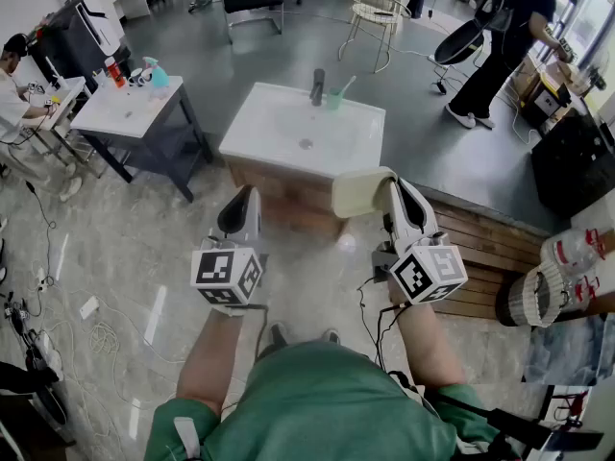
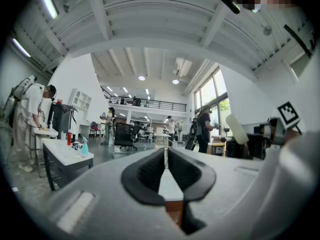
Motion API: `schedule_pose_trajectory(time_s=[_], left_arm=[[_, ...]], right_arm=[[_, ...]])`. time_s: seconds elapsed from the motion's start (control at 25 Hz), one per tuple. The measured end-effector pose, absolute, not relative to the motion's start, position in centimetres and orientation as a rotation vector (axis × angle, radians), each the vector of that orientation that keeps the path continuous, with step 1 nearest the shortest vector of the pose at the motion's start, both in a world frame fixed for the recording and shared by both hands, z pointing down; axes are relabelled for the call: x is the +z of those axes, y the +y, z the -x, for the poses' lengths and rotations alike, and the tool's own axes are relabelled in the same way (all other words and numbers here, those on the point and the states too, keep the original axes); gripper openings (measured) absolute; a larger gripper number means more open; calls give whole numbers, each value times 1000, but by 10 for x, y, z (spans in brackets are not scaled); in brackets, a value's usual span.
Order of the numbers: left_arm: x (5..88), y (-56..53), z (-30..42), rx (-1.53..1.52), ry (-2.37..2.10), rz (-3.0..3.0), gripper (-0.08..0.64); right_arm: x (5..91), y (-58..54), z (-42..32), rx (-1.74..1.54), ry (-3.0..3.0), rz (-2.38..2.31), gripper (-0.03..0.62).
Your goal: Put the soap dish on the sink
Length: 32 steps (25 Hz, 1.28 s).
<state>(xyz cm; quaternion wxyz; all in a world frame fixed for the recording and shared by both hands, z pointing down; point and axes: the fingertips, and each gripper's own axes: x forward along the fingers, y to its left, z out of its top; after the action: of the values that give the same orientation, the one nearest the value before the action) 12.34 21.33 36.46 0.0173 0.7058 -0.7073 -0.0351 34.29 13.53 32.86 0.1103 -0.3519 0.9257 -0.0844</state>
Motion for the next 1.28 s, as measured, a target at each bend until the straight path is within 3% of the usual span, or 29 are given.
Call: schedule_pose_trajectory(time_s=[0.76, 1.28], left_arm=[[348, 242, -175, -66, -2366, -2082, 18], [351, 251, -61, -98, -2437, -1961, 17]], right_arm=[[328, 135, -388, -224, 2736, 867, 12], [339, 107, -282, -282, 2796, 876, 12]])
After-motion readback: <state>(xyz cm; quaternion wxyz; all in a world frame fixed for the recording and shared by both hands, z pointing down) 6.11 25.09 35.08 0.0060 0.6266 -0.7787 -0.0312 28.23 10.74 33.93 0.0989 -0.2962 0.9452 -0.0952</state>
